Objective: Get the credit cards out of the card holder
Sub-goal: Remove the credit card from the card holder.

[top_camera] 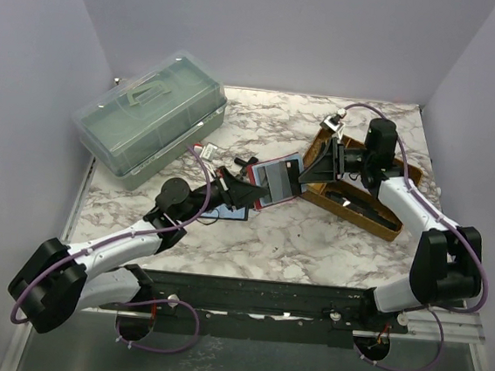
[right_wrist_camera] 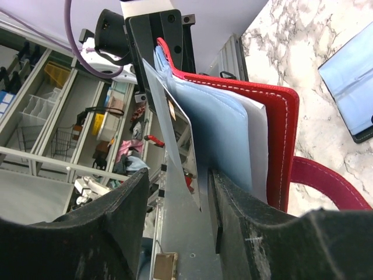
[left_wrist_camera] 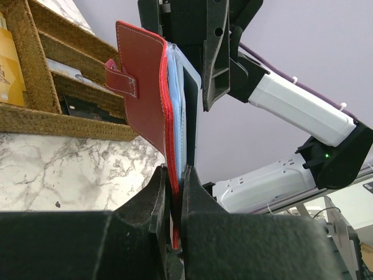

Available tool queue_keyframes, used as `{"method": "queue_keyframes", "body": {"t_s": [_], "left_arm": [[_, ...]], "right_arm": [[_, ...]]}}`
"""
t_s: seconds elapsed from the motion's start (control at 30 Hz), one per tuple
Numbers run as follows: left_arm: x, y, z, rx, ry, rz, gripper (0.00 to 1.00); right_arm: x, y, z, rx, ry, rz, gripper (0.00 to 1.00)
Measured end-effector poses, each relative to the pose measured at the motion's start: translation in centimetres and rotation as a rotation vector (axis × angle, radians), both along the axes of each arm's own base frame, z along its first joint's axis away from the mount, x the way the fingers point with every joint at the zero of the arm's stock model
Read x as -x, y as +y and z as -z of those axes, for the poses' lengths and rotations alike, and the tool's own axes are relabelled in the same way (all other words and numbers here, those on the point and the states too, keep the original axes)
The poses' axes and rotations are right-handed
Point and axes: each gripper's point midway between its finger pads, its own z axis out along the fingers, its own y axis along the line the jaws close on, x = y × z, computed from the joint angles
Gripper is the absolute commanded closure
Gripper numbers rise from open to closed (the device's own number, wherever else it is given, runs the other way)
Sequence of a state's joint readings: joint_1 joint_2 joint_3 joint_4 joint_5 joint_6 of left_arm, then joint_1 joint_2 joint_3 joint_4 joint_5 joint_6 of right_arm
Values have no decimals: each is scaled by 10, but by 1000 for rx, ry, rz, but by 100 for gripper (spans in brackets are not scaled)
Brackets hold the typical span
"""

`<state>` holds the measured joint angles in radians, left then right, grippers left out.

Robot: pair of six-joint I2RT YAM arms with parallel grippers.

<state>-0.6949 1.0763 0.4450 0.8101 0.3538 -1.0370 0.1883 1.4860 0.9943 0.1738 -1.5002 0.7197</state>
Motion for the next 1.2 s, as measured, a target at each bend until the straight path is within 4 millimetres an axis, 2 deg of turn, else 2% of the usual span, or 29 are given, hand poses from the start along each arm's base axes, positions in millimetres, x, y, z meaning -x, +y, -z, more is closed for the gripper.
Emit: {"method": "queue_keyframes", "body": {"t_s": [0.27, 0.43, 0.53, 0.6, 0.8, 1.03, 1.2], "left_arm": [[-4, -3, 4, 8, 15, 2, 100], [-5, -5, 6, 8, 20, 3, 100], [-5, -5, 4, 14, 15, 3, 100], [-5, -5, 4, 16, 12, 3, 100], [-6, -3, 3, 20, 14, -5, 100], [-4, 15, 4, 37, 7, -44, 100], [-6, 25, 1, 49, 1, -69, 100]], "right_arm": [[-1, 1, 1, -5, 54, 2, 54], [-4, 1, 2, -5, 82, 4, 76], [-5, 2, 1, -6, 85, 4, 93], [-5, 2, 1, -6, 87, 4, 100], [-6, 0, 0, -12, 61, 4, 100], [-14, -15, 2, -10, -13, 55, 100], [-22, -22, -4, 0, -96, 86, 100]]}}
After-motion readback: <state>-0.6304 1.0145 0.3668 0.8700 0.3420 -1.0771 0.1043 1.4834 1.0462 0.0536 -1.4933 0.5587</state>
